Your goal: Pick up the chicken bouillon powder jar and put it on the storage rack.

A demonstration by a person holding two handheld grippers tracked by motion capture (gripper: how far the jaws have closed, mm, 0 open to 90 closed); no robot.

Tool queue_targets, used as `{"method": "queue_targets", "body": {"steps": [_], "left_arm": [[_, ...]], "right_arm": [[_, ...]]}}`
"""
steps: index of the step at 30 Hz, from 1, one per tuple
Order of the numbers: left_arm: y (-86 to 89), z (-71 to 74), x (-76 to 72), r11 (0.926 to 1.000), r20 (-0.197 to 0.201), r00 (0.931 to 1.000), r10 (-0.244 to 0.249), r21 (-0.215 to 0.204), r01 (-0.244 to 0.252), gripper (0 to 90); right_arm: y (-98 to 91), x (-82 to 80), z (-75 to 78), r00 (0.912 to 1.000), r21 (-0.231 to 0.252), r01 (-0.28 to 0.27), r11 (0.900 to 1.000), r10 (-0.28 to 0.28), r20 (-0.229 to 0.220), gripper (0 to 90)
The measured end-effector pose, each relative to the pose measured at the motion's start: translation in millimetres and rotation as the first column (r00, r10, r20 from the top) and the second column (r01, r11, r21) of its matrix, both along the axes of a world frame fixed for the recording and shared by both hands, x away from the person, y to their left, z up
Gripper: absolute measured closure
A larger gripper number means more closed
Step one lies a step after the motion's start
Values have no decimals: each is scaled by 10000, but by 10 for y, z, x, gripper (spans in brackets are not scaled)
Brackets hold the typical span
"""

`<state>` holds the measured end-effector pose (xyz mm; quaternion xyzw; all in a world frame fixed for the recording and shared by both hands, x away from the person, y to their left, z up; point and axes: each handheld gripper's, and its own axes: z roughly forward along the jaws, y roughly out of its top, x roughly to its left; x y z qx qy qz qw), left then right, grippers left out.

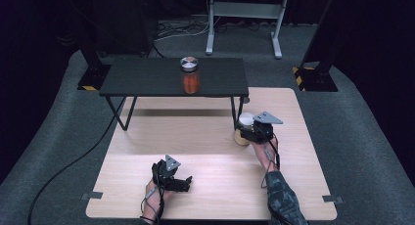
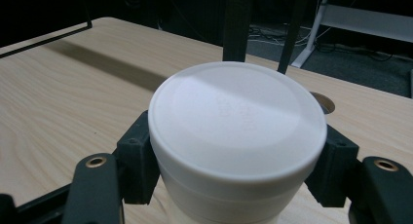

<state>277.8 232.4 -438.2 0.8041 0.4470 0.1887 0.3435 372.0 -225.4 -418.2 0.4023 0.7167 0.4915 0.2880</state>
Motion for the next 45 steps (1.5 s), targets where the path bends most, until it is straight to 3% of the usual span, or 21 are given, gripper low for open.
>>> {"method": "queue_targets", "body": {"steps": [20,45], "left_arm": [[1,-1,0,10000,2,10000,1,-9,-1,1],[1,-1,0,10000,2,10000,0,-10,0,1]], "right_arm": [[-51,4,84,9996,24,-122,9999,123,-250,329],[-84,-7,435,9970,126,-714,9974,717,-279,330]]}}
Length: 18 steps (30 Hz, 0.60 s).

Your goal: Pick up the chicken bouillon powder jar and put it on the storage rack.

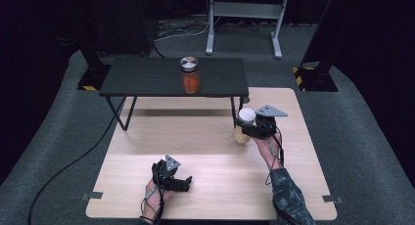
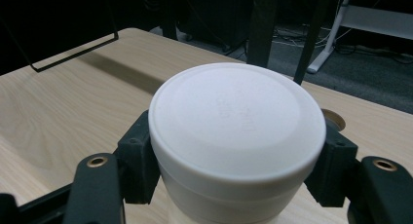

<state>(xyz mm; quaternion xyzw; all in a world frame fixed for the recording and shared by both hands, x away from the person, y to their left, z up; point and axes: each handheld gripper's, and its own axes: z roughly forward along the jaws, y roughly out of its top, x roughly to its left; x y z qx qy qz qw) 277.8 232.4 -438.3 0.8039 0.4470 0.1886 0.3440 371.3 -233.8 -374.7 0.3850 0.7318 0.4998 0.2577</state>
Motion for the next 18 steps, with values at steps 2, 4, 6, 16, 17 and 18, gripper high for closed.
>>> {"method": "queue_targets", "body": {"steps": [2,4,6,16,17,18], "left_arm": [[0,0,0,10000,-3,10000,0,1,0,1],[0,0,0,10000,-1,10000,1,-3,-1,1],[0,0,0,10000,0,10000,1,-2,-1,1],[1,0,0,10000,-2,10000,0,-6,0,1],[0,0,0,10000,0,10000,-2,-1,2,2],[0,0,0,10000,-1,10000,-1,-4,1,2]], "right_arm": [[0,-4,26,10000,-3,-38,10000,38,8,330],[-1,-7,53,10000,-4,-74,10000,74,15,330],[-4,-12,77,9999,-12,-112,9999,112,49,330],[-9,-14,210,9994,0,-335,9994,335,31,330],[-4,-17,221,9994,-23,-345,9994,345,48,330],[-2,-20,232,9993,-35,-365,9993,365,74,330]]}}
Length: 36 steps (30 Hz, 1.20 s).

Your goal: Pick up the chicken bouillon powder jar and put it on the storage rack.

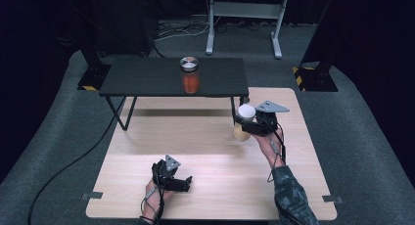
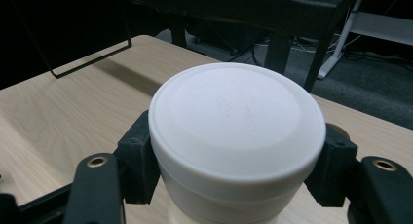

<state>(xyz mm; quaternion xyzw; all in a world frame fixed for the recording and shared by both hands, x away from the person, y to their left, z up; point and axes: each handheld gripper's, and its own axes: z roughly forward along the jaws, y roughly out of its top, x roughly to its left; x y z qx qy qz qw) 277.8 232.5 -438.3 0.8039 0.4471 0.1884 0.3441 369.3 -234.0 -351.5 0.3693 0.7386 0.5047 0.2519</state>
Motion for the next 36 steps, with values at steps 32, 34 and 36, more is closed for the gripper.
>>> {"method": "queue_targets", "body": {"steps": [32,34,36], "left_arm": [[1,1,1,10000,-1,10000,-11,10,11,2],[1,1,1,10000,0,10000,-10,7,10,2],[2,1,1,10000,0,10000,-13,8,13,2]], "right_arm": [[10,11,334,9991,-198,-359,9992,364,221,330],[9,14,345,9990,-196,-369,9991,373,228,330],[10,19,360,9990,-216,-389,9990,394,226,330]]}}
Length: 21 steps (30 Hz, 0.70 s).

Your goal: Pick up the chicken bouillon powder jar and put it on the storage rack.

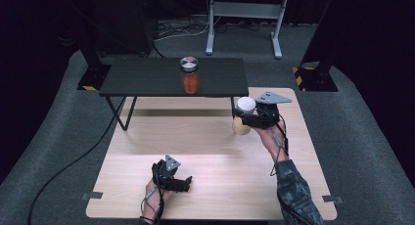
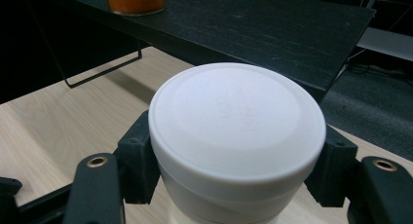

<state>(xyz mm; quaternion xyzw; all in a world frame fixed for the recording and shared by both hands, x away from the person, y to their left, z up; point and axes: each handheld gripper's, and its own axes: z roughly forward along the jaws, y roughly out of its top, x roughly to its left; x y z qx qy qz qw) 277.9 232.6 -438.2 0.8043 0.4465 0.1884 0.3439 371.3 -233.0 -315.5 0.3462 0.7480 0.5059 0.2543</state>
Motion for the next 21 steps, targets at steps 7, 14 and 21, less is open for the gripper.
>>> {"method": "queue_targets", "body": {"steps": [7,14,21], "left_arm": [[0,1,0,10000,-3,10000,-1,2,1,2],[-1,0,-1,10000,-1,10000,6,-2,-6,2],[-1,0,-1,10000,0,10000,9,-3,-9,2]], "right_arm": [[1,20,65,10000,-15,-97,10000,97,8,330],[19,19,132,9998,-46,-177,9998,178,76,330],[21,38,191,9994,17,-345,9994,345,88,330]]}}
